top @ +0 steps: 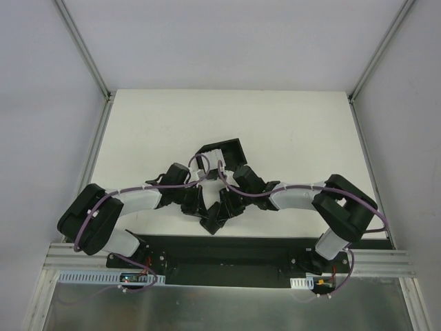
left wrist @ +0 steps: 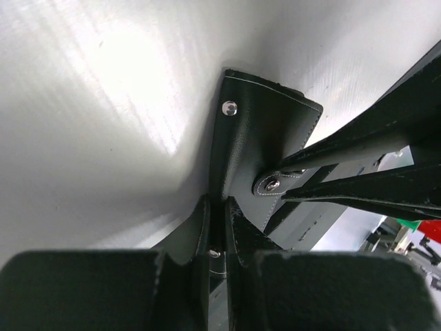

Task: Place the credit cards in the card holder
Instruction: Open the card holder at the center of the board.

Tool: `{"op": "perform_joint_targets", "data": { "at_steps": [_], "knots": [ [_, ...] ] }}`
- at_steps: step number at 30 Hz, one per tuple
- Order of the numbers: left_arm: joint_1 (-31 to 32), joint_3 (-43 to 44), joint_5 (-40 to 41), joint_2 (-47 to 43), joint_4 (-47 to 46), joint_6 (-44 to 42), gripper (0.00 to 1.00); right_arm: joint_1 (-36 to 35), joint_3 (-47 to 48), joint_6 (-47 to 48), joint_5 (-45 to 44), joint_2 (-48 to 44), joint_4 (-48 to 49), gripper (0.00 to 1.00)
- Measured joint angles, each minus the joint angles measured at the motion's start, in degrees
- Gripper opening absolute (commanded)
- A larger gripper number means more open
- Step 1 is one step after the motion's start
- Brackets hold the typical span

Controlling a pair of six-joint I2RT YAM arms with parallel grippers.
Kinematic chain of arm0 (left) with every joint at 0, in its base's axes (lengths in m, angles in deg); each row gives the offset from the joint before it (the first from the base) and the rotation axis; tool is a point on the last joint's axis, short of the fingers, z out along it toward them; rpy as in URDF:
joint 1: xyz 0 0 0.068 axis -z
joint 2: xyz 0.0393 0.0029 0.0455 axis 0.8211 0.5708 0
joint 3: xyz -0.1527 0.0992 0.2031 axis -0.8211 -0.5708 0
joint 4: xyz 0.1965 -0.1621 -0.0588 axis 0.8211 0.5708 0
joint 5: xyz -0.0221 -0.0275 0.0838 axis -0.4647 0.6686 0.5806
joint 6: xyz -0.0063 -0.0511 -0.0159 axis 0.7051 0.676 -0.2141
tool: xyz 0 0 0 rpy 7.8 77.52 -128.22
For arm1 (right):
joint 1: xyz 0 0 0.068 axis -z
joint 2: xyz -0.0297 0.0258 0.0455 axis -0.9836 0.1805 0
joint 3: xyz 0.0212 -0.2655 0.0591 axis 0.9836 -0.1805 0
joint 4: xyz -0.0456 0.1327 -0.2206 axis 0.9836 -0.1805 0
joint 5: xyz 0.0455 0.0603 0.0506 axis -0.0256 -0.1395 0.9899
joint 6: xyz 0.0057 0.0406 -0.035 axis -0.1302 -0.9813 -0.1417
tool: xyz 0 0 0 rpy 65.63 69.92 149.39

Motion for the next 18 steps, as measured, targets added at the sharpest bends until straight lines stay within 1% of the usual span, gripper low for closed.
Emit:
{"op": "perform_joint_targets", "data": {
  "at_steps": [1, 2, 3, 4, 5, 6, 18],
  "knots": [
    [-0.02, -0.42, 0.63, -0.57, 0.09, 0.57, 0.00, -0.26, 0.52, 0.00, 0.04, 0.48, -0.09, 0.20],
    [-0.02, -0.81, 1.22, -1.18, 0.26, 1.20, 0.00, -0.48, 0.83, 0.00, 0.02, 0.81, -0.11, 0.17],
    [-0.02, -1.05, 1.66, -1.62, 0.33, 1.62, 0.00, -0.68, 1.01, 0.00, 0.02, 1.01, -0.13, 0.12],
    [0.00, -1.38, 2.23, -2.14, 0.33, 2.08, 0.00, -0.83, 1.11, 0.04, -0.15, 1.11, -0.15, 0.09],
    [0.00, -1.64, 2.71, -2.67, 0.46, 2.54, 0.00, -0.98, 1.22, 0.17, -0.20, 1.29, -0.13, 0.03],
    [0.00, -1.99, 3.30, -3.21, 0.48, 3.13, 0.00, -1.20, 1.33, 0.11, -0.35, 1.62, -0.07, 0.00],
    [0.72, -3.69, 8.07, -6.16, 0.92, 9.03, 0.00, -2.34, 1.62, 1.05, 0.59, 1.68, 1.16, 0.00]
  ]
}}
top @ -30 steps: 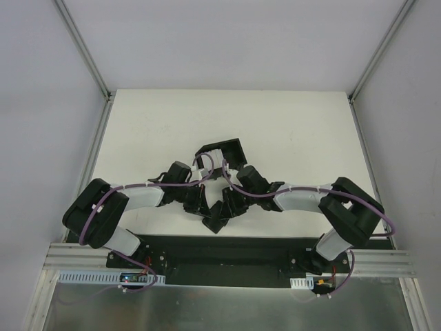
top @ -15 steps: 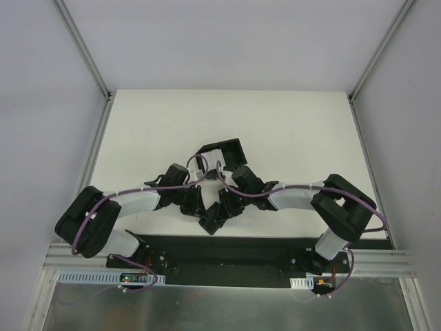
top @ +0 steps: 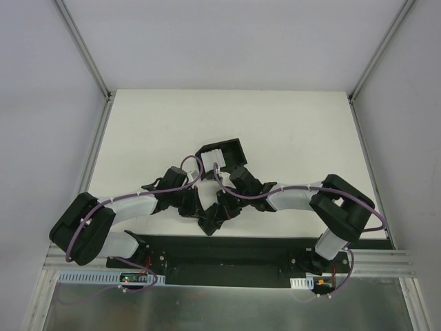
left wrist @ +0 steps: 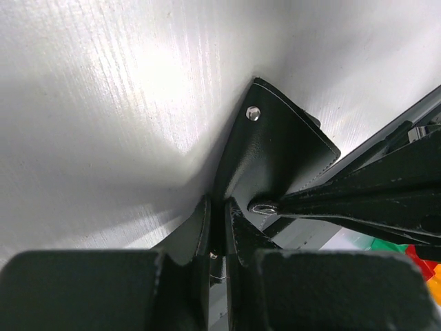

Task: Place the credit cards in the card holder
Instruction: Open the card holder at the center of the board.

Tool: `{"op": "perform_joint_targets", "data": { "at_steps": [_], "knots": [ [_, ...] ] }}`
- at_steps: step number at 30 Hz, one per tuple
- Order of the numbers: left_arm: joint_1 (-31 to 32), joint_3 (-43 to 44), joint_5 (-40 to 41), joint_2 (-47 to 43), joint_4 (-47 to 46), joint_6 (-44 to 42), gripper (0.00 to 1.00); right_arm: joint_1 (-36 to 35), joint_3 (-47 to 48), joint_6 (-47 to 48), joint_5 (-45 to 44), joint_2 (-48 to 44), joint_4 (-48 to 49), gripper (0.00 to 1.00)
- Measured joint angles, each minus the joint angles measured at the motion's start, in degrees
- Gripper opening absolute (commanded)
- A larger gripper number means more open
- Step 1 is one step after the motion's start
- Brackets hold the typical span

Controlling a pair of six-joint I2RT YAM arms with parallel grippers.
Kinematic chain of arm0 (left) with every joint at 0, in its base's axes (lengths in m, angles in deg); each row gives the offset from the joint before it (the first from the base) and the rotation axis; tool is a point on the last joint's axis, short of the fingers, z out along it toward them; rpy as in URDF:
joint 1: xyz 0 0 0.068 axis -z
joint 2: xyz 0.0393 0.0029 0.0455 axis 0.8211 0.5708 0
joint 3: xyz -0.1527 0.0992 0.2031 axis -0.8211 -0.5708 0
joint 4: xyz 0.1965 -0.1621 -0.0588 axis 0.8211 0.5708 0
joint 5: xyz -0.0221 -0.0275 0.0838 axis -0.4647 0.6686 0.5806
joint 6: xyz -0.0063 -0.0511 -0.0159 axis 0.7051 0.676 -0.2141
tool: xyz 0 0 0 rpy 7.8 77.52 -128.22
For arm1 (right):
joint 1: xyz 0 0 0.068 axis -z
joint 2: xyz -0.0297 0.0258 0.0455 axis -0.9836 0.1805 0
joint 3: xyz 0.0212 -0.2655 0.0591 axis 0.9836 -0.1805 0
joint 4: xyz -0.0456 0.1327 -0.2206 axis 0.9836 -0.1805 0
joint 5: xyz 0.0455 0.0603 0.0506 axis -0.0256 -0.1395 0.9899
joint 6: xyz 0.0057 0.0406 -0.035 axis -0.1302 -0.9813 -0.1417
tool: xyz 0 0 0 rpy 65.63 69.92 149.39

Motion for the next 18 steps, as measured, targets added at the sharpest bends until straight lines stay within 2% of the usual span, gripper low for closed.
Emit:
{"op": "perform_joint_targets", "data": {
  "at_steps": [18],
  "knots": [
    [0.39, -0.09, 1.79, -0.74, 0.81, 2.62, 0.00, -1.05, -0.68, 3.96, 0.79, -1.07, 0.28, 0.00]
  ]
}}
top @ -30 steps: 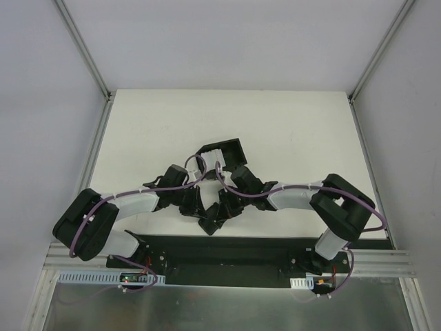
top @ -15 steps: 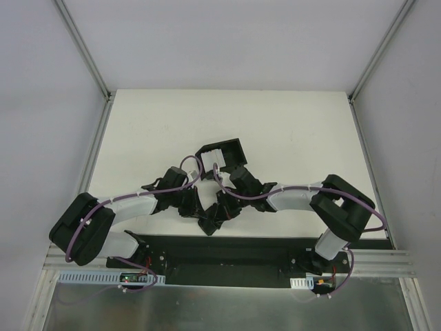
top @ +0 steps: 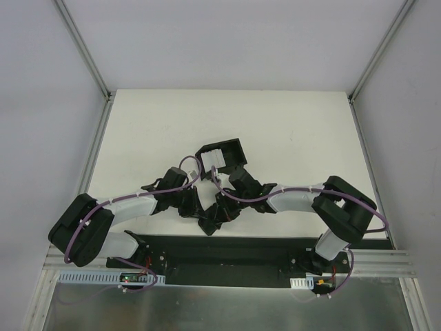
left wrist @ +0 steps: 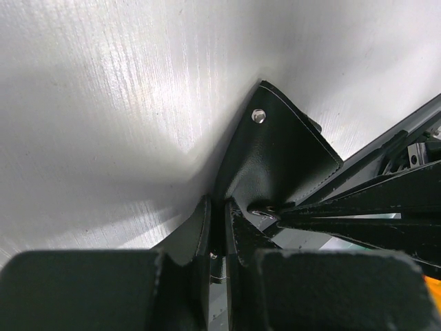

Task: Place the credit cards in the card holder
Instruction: Open the card holder at the center of the board.

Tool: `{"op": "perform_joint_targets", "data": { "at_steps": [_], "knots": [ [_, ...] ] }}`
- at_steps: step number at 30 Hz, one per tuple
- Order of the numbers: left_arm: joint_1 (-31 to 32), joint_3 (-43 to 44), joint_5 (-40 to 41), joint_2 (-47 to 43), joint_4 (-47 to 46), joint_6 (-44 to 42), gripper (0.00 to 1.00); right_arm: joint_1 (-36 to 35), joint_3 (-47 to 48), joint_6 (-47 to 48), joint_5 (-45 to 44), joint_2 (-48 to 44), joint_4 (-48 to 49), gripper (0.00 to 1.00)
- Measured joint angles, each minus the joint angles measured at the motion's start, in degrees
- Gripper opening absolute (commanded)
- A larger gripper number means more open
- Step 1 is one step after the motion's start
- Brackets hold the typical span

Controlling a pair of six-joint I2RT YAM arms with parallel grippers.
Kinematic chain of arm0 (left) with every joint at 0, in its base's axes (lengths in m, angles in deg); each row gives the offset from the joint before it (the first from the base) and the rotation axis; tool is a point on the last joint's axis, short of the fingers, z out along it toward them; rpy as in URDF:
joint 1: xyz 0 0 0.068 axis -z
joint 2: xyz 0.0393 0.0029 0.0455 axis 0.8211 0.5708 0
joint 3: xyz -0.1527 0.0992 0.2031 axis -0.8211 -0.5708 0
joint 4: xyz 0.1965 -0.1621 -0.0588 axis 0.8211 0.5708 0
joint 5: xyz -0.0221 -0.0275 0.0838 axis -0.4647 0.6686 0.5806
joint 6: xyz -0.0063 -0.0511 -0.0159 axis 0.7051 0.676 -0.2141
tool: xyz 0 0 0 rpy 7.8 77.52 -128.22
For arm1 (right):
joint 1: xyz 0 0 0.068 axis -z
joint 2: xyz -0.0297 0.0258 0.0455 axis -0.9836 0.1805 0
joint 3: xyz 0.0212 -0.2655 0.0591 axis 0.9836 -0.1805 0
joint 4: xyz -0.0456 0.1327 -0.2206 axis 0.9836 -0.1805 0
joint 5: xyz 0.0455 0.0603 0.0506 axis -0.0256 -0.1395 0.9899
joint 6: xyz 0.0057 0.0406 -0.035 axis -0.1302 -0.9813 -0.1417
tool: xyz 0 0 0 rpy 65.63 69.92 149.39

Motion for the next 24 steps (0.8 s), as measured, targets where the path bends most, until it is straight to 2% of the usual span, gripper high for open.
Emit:
{"op": "perform_joint_targets", "data": {
  "at_steps": [1, 5, 9, 11, 15, 17, 24],
  "knots": [
    [0.00, -0.02, 0.00, -0.02, 0.00, 0.17, 0.00, -0.11, 0.22, 0.22, -0.26, 0.00, -0.48, 0.00],
    [0.00, -0.17, -0.07, -0.07, -0.22, 0.26, 0.00, -0.87, 1.03, 0.74, -2.32, -0.20, -2.32, 0.13],
    [-0.02, -0.61, -0.52, -0.50, -0.90, -0.37, 0.00, -1.99, 1.40, 1.07, -4.22, -0.20, -4.68, 0.21],
    [-0.04, -0.83, -0.96, -0.52, -1.49, -1.25, 0.00, -2.23, 2.10, 1.18, -4.48, -0.13, -5.68, 0.22],
    [-0.11, -1.40, -1.53, -0.87, -2.47, -2.60, 0.00, -2.10, 2.64, 1.25, -4.15, 0.13, -6.51, 0.13],
    [-0.11, -1.62, -1.55, -1.07, -2.80, -2.86, 0.00, -1.88, 2.64, 1.51, -3.85, 0.31, -6.54, 0.00],
    [-0.11, -1.66, -0.98, -0.76, -2.95, -1.92, 0.00, -2.23, 2.91, 4.52, -3.10, 0.44, -6.60, 0.00]
  ]
}}
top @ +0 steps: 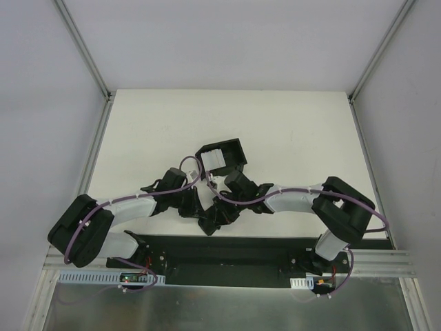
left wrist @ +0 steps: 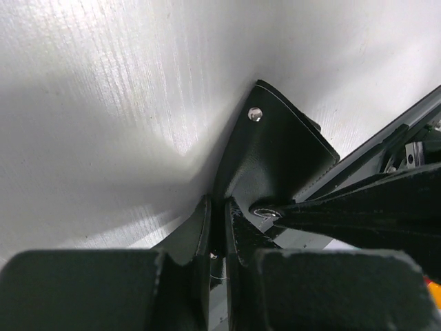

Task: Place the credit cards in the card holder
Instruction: Open the card holder at the center of the board.

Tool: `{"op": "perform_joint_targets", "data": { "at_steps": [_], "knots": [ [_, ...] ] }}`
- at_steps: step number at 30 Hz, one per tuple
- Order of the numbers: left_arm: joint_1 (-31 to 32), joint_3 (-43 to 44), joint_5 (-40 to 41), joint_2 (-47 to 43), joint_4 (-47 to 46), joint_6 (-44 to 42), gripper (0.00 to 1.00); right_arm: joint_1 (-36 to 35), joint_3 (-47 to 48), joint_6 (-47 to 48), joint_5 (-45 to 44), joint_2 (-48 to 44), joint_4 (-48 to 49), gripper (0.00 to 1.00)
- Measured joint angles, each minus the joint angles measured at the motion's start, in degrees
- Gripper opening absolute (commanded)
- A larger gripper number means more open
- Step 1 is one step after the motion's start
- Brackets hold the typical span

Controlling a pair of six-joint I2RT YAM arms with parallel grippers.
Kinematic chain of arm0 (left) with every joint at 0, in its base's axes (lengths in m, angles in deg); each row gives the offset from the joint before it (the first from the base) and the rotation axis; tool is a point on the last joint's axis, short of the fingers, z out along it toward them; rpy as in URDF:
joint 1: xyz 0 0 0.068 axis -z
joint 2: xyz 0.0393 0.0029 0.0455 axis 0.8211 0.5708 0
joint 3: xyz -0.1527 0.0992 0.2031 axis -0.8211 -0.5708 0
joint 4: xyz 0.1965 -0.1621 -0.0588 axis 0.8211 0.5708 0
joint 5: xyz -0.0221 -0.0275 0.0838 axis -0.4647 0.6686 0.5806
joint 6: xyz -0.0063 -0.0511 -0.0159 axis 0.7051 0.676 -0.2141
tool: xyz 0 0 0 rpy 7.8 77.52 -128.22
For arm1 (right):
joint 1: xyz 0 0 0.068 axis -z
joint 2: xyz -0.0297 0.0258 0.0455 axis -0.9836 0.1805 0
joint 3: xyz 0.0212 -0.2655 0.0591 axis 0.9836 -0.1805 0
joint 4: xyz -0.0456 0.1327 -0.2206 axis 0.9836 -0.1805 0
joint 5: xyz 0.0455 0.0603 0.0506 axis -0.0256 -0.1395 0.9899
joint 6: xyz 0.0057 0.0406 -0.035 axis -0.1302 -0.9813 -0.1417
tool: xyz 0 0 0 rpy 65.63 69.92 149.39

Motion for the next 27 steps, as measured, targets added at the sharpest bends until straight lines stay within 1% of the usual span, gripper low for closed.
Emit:
{"op": "perform_joint_targets", "data": {
  "at_steps": [3, 8, 10, 11, 13, 14, 15, 16, 17, 18, 19, 20, 23, 24, 27],
  "knots": [
    [0.00, 1.18, 0.46, 1.18, 1.38, 1.33, 0.00, -0.37, -0.55, 1.86, 0.11, -0.70, 0.55, 0.00],
    [0.00, 2.23, 1.97, 2.45, 1.70, 3.63, 0.00, -1.88, -3.37, 4.35, 3.69, -3.04, 0.92, 0.02],
    [0.00, 2.23, 2.19, 2.45, 1.84, 4.02, 0.00, -1.86, -3.43, 5.31, 4.13, -3.21, 1.07, 0.09],
    [0.00, 2.23, 2.21, 2.45, 1.88, 4.04, 0.00, -1.86, -3.56, 5.81, 4.07, -3.37, 1.14, 0.18],
    [0.00, 2.23, 2.32, 2.23, 1.88, 4.02, 0.00, -1.73, -4.09, 5.60, 3.89, -4.00, 0.87, 0.21],
    [0.00, 2.21, 2.67, 1.77, 1.88, 4.00, 0.00, -1.36, -4.57, 5.33, 3.50, -4.48, 0.68, 0.33],
    [0.00, 2.10, 2.97, 1.07, 1.88, 3.96, 0.00, -0.87, -5.01, 4.74, 3.26, -5.07, 0.52, 0.41],
    [-0.02, 1.57, 3.87, -0.39, 1.73, 3.87, 0.00, -0.11, -5.62, 3.72, 2.73, -5.95, 0.35, 0.46],
    [-0.09, 0.79, 5.01, -2.32, 1.51, 3.82, 0.00, 0.81, -6.40, 2.43, 2.16, -7.21, -0.07, 0.55],
    [-0.28, -0.11, 6.23, -4.24, 1.25, 3.85, 0.00, 1.62, -7.37, 1.03, 1.49, -8.61, -0.26, 0.59],
    [-0.46, -1.20, 7.50, -6.54, 1.03, 3.91, 0.00, 2.40, -8.48, -0.44, 0.35, -10.21, -0.42, 0.60],
    [-0.57, -2.10, 8.57, -8.37, 0.98, 4.04, 0.00, 3.10, -9.57, -2.36, -1.05, -11.93, -0.61, 0.65],
    [-0.15, -5.01, 11.67, -14.08, 0.98, 5.01, 0.00, 4.24, -11.63, -9.07, -5.22, -15.96, -0.87, 0.70],
    [0.87, -6.19, 13.42, -16.52, 1.05, 5.64, 0.00, 4.31, -11.82, -13.29, -7.28, -16.83, -0.35, 0.71],
    [3.02, -6.73, 15.91, -18.16, 1.07, 6.88, 0.00, 4.31, -11.80, -19.71, -9.64, -16.59, 0.72, 0.72]
  ]
}}
